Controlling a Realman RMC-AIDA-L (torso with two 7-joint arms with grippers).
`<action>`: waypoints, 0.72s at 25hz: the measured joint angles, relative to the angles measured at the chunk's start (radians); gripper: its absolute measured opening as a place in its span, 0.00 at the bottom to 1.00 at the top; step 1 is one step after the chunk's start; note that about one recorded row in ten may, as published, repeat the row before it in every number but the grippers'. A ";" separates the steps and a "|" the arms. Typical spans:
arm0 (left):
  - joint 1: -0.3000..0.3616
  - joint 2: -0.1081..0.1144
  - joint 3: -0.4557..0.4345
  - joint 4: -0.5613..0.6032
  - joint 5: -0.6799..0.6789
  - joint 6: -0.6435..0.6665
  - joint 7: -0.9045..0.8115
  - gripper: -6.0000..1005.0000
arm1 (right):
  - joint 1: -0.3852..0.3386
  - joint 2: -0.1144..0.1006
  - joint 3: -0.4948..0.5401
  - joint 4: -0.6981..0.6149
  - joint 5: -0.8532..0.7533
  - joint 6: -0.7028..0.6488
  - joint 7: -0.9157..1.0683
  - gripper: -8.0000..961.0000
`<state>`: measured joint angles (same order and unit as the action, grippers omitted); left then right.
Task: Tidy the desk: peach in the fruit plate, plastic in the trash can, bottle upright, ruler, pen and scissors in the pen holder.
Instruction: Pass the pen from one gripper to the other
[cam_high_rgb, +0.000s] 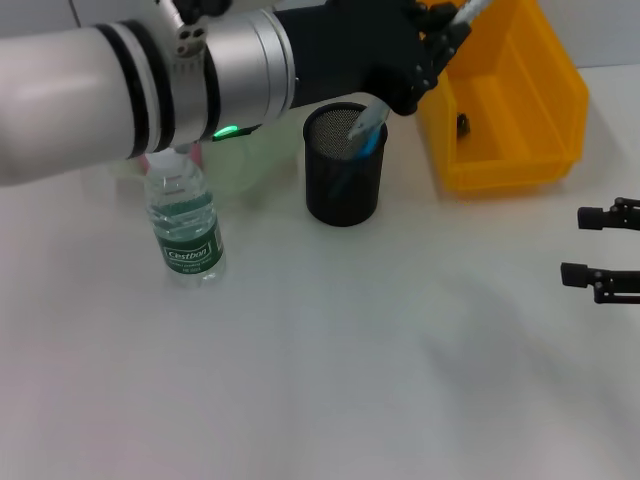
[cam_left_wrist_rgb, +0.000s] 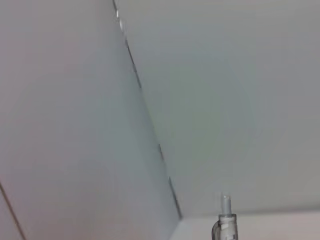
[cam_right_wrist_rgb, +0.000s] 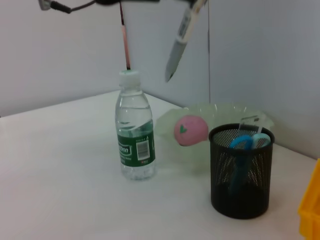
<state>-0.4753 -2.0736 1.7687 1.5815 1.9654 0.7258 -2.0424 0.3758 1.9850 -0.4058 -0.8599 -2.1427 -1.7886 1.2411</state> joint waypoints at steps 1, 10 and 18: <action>0.000 0.000 0.000 0.000 0.000 0.000 0.000 0.12 | 0.000 0.000 -0.004 0.000 0.000 0.003 0.000 0.82; 0.003 -0.002 -0.039 -0.195 -0.479 -0.039 0.484 0.12 | 0.004 0.001 -0.015 0.001 -0.001 0.008 0.006 0.82; -0.027 -0.004 -0.030 -0.433 -0.967 -0.020 0.993 0.12 | 0.005 0.005 -0.024 0.001 -0.002 0.008 0.010 0.82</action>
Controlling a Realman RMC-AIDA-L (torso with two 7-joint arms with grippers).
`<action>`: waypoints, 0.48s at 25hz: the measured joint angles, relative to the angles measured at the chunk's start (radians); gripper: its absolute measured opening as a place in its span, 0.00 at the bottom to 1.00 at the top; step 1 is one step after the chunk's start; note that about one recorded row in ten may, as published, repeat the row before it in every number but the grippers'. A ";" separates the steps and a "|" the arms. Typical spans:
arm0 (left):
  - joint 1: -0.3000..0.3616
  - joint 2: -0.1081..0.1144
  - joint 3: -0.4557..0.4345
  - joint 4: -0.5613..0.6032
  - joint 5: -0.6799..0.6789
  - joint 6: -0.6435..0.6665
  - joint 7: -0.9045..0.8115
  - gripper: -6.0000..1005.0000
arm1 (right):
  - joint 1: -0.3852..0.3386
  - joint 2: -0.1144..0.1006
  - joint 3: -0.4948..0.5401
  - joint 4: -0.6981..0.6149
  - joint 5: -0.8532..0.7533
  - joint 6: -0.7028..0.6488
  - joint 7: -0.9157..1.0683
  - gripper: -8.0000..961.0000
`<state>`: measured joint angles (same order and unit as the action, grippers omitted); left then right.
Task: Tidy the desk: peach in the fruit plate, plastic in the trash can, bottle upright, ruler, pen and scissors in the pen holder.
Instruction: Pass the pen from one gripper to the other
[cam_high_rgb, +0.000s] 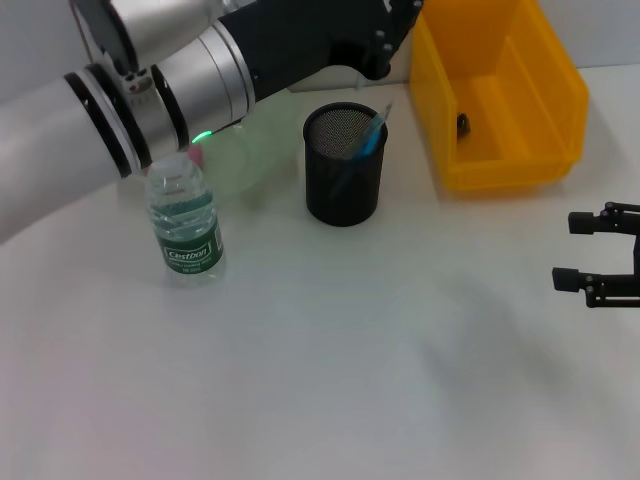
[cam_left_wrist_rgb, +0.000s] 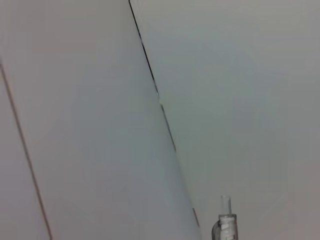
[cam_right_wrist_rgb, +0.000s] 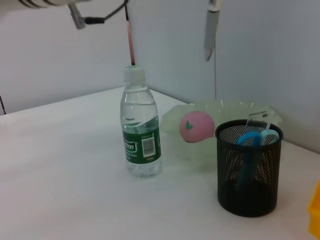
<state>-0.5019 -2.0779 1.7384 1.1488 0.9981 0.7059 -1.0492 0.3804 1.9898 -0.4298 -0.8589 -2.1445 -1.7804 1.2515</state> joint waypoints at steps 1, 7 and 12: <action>0.000 0.000 0.000 0.000 0.000 0.000 0.000 0.12 | 0.000 0.000 0.000 0.000 0.000 0.000 0.000 0.82; -0.057 -0.001 -0.004 -0.179 -0.221 0.116 0.181 0.12 | 0.004 0.010 0.001 0.000 0.000 0.010 0.000 0.82; -0.064 0.002 -0.021 -0.247 -0.320 0.207 0.236 0.12 | -0.006 0.036 0.039 -0.019 0.056 0.028 -0.032 0.82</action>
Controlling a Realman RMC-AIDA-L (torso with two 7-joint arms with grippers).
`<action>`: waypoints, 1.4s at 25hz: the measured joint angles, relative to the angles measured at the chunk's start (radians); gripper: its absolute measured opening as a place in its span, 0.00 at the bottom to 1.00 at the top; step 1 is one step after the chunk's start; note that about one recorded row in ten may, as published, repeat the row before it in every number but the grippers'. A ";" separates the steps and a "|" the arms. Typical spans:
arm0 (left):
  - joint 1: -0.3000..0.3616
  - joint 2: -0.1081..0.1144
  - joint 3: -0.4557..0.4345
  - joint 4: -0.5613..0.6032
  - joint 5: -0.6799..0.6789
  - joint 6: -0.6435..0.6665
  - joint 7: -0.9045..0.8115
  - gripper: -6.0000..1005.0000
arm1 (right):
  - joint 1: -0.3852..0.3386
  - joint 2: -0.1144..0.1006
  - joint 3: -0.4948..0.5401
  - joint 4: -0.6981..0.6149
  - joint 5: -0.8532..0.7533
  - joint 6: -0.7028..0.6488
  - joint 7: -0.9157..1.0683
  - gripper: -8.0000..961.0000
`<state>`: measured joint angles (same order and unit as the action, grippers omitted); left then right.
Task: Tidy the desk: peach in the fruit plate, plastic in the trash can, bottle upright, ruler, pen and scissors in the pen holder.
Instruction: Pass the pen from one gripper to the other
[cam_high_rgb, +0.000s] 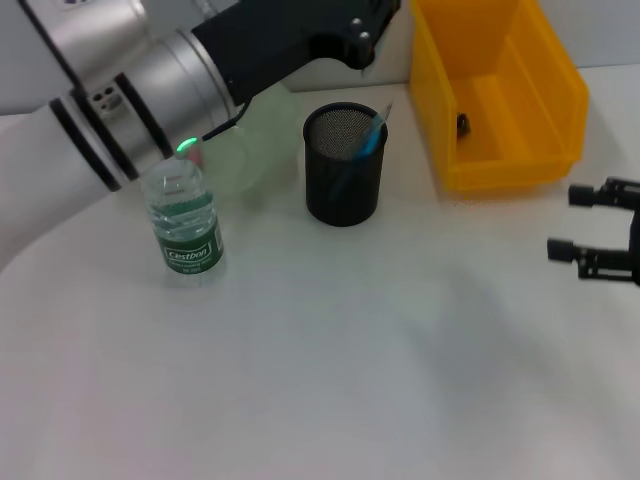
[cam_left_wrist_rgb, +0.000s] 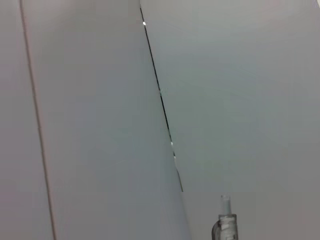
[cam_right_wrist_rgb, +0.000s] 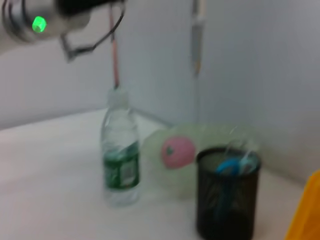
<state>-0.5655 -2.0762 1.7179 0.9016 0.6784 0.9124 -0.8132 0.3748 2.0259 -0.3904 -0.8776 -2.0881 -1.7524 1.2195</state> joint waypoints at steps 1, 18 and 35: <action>0.008 -0.001 -0.003 -0.010 -0.012 0.015 0.004 0.12 | -0.005 0.007 0.020 0.001 0.030 0.001 -0.021 0.82; 0.017 -0.003 0.001 -0.216 -0.122 0.260 0.021 0.11 | -0.023 0.043 0.051 0.150 0.303 -0.008 -0.200 0.82; 0.004 -0.004 0.029 -0.296 -0.164 0.248 0.103 0.11 | 0.076 0.051 0.056 0.448 0.347 0.008 -0.448 0.82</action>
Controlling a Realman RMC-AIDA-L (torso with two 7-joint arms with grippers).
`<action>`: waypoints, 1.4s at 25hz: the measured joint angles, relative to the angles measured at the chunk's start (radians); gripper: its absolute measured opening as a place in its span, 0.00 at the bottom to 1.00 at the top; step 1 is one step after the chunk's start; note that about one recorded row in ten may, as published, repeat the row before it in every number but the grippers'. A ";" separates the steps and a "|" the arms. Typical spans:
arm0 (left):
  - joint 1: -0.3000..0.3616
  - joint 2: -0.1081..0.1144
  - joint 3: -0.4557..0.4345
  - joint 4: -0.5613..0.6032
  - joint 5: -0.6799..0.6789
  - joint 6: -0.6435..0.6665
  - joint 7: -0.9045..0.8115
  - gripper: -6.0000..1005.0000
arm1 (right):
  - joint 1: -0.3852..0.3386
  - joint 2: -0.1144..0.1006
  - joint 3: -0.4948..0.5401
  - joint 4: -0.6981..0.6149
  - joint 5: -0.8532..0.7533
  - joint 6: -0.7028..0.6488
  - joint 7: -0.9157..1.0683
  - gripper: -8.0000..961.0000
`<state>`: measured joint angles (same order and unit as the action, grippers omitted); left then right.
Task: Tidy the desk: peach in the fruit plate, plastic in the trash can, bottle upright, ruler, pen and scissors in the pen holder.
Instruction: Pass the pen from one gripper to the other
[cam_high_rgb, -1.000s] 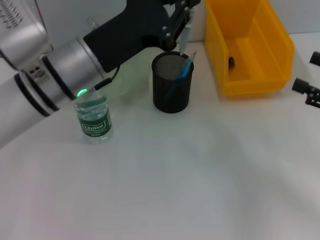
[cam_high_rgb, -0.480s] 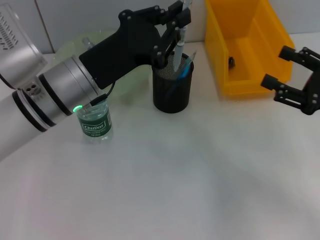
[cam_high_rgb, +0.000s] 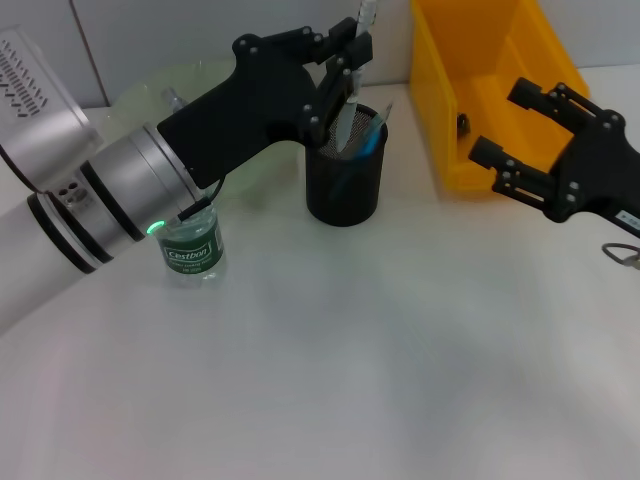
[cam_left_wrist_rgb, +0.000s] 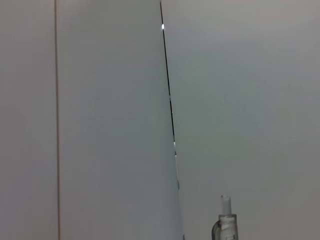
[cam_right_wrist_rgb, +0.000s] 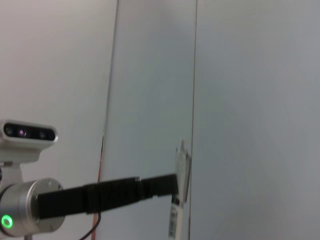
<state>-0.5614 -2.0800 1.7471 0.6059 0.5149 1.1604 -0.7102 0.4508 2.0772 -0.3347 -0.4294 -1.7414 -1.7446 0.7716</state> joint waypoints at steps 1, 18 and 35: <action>-0.003 0.000 0.001 -0.014 -0.001 -0.002 0.003 0.11 | 0.005 0.001 -0.001 0.014 0.004 0.006 -0.009 0.82; -0.003 0.000 0.018 -0.039 -0.003 -0.004 0.025 0.11 | 0.067 0.005 -0.002 0.175 0.006 0.106 -0.102 0.82; -0.004 0.000 0.026 -0.045 -0.015 0.003 0.038 0.11 | 0.132 0.008 0.009 0.315 0.007 0.175 -0.124 0.82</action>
<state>-0.5657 -2.0800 1.7730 0.5609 0.4999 1.1631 -0.6725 0.5832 2.0854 -0.3259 -0.1141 -1.7348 -1.5700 0.6473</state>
